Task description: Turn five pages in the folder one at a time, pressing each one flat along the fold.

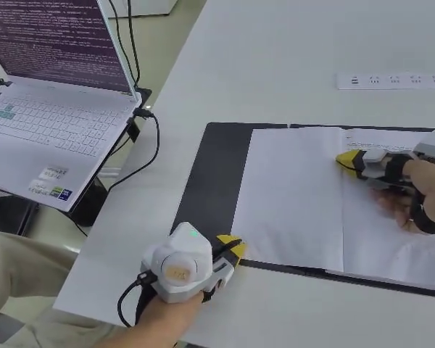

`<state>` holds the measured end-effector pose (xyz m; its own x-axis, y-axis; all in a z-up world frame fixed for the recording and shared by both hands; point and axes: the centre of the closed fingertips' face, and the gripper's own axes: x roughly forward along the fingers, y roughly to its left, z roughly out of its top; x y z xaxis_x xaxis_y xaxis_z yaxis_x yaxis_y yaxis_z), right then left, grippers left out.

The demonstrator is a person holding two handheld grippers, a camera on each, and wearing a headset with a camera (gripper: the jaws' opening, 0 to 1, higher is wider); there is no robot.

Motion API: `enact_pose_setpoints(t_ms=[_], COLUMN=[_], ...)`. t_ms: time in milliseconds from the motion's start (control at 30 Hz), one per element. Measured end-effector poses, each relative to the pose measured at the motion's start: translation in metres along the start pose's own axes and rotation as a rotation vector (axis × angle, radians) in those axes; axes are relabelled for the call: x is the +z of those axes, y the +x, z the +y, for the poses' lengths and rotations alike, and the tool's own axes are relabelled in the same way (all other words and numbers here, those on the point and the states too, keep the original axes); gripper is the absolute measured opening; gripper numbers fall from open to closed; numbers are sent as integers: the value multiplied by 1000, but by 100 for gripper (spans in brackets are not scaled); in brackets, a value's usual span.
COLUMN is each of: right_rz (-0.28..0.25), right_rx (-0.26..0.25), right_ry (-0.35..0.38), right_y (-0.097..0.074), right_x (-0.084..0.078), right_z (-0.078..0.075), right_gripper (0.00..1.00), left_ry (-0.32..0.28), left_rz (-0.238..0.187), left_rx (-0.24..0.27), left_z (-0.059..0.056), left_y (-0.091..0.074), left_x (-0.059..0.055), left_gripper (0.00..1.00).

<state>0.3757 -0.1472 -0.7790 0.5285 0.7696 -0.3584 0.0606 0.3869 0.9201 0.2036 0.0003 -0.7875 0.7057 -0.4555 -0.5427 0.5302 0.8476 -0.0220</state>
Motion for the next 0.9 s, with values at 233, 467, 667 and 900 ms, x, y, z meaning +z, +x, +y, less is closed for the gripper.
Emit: enact_pose_setpoints(t_ms=[233, 467, 667, 900], right_rz=[10, 22, 34, 49], right_rx=[11, 16, 18, 20], right_ry=[8, 15, 17, 21], right_y=[-4, -12, -17, -24], right_x=[-8, -19, -25, -33], right_z=[1, 1, -2, -5], right_gripper=[0, 0, 0, 0], left_ry=[-4, 2, 4, 3], left_rz=[1, 2, 1, 0], left_rx=[0, 0, -1, -1], left_z=[-1, -2, -1, -2], left_y=[0, -1, -1, -1], left_x=[0, 1, 0, 1], left_gripper=[3, 3, 3, 3])
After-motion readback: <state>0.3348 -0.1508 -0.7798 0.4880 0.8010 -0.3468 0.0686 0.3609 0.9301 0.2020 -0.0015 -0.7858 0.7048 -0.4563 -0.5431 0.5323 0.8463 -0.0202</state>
